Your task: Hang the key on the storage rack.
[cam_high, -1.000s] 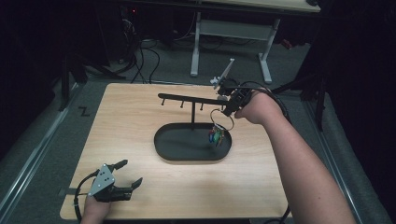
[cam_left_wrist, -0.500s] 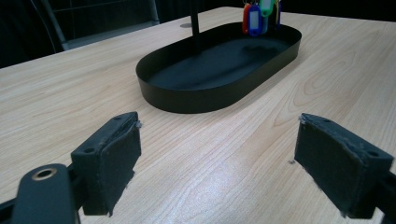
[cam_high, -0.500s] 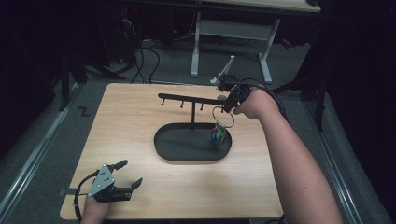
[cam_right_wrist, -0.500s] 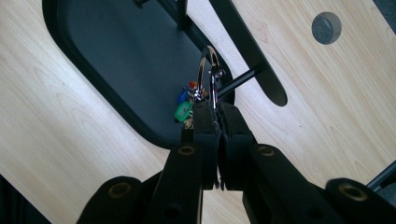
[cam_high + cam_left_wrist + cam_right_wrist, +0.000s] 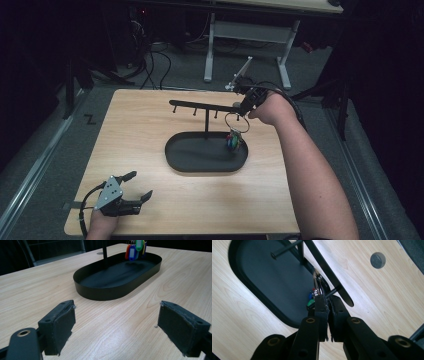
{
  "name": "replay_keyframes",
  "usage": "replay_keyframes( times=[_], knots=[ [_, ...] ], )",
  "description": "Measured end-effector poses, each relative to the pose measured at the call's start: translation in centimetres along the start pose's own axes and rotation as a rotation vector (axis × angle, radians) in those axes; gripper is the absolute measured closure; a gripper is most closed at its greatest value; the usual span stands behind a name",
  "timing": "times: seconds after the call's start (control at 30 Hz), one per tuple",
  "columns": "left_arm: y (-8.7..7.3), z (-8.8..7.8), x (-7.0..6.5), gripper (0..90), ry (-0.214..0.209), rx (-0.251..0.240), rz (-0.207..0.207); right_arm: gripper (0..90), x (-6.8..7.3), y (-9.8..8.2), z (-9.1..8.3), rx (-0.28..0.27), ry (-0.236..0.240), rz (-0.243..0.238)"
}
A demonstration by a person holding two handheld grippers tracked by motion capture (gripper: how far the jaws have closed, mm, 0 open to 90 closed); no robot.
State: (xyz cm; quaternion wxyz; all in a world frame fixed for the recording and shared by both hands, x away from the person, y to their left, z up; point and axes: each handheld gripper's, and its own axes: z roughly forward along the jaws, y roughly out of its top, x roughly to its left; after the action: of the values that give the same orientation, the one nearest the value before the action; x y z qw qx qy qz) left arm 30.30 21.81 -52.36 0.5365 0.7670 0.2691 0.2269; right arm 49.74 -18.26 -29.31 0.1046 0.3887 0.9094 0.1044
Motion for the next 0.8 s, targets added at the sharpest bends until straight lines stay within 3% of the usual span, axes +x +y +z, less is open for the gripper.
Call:
replay_keyframes(
  times=[0.2, 0.23, 0.33, 0.43, 0.6, 0.63, 0.8],
  knots=[
    [0.0, 0.0, -0.1, 15.0, -0.001, -0.003, 0.002, 80.0, 0.5, -0.4, -0.9, -0.019, -0.01, -0.011],
    [0.0, 0.0, -0.1, 15.0, -0.002, 0.002, 0.003, 73.4, 0.6, -0.7, -1.0, -0.023, -0.011, -0.007],
    [0.0, 0.0, 0.0, 15.0, -0.001, 0.002, -0.003, 67.0, 0.7, -0.9, -1.0, -0.025, -0.007, 0.013],
    [0.0, -0.1, 0.0, 15.0, -0.002, -0.002, -0.003, 52.0, 0.6, -1.4, -0.9, -0.06, -0.011, 0.015],
    [0.0, -0.1, 0.0, 15.0, 0.0, 0.001, -0.005, 35.9, 0.2, -1.9, -0.6, -0.094, 0.017, 0.041],
    [0.0, -0.1, -0.1, 15.0, 0.0, -0.001, 0.001, 33.1, 0.3, -2.0, -0.6, -0.102, 0.017, 0.072],
    [0.0, 0.0, 0.0, 15.0, -0.002, 0.002, -0.003, 28.8, 0.5, -2.3, -0.9, -0.161, 0.023, 0.092]
  ],
)
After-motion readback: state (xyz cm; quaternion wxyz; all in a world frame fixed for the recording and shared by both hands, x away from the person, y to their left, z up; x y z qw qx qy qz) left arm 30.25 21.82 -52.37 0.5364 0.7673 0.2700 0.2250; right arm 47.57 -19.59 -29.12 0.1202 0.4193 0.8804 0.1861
